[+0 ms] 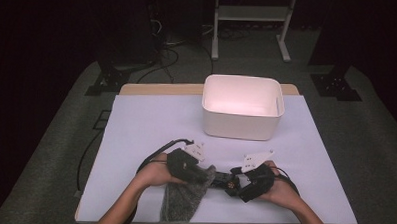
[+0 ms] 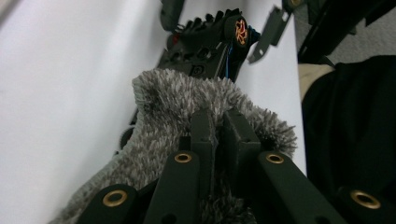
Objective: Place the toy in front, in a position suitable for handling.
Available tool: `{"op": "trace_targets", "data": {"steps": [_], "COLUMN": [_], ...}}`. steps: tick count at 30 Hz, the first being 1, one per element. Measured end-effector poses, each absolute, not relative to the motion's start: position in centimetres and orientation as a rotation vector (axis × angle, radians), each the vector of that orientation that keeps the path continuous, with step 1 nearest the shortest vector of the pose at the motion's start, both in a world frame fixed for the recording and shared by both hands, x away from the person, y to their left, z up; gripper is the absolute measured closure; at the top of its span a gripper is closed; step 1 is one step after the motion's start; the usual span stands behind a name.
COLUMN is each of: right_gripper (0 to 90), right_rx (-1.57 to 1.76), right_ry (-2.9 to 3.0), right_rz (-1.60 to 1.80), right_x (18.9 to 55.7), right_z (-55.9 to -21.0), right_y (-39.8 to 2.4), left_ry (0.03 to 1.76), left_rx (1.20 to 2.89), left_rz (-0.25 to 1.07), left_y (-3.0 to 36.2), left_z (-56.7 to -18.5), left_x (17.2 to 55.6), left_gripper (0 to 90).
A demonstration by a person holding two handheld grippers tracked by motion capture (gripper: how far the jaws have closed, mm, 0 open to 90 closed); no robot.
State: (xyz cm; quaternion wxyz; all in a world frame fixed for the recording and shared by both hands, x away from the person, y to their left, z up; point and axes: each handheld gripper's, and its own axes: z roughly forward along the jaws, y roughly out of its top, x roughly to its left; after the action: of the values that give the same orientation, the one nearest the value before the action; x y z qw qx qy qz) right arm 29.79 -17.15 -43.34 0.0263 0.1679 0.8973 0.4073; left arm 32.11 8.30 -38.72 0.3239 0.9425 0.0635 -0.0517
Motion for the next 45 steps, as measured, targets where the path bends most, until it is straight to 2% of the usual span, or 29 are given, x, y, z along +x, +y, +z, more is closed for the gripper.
{"op": "trace_targets", "data": {"steps": [2, 16, 23, 28, 32, 45], "right_gripper": [21.2, 18.6, 19.7, 21.3, 21.9, 22.5], "right_rx": [0.521, 0.46, 0.435, 0.345, 0.379, 0.319], "right_ry": [2.777, 2.785, 2.821, 2.769, 2.787, 2.775], "right_rz": [1.228, 1.104, 1.158, 1.06, 1.109, 1.047], "right_x": [29.6, 28.4, 28.9, 29.5, 30.6, 30.3], "right_z": [-43.4, -44.6, -45.3, -45.1, -45.1, -45.3], "right_y": [-17.1, -16.2, -16.5, -16.7, -17.5, -17.8], "left_ry": [0.164, 0.17, 0.182, 0.192, 0.211, 0.258], "left_rx": [2.472, 2.458, 2.409, 2.389, 2.381, 2.359], "left_rz": [-0.143, -0.175, -0.188, -0.148, -0.127, -0.107], "left_y": [8.4, 8.9, 9.4, 9.6, 9.9, 10.9], "left_z": [-38.9, -40.5, -39.9, -38.6, -37.9, -37.3], "left_x": [31.9, 30.7, 31.3, 31.9, 32.5, 33.0], "left_gripper": [83.1, 83.0, 83.1, 83.0, 82.9, 82.5]}}
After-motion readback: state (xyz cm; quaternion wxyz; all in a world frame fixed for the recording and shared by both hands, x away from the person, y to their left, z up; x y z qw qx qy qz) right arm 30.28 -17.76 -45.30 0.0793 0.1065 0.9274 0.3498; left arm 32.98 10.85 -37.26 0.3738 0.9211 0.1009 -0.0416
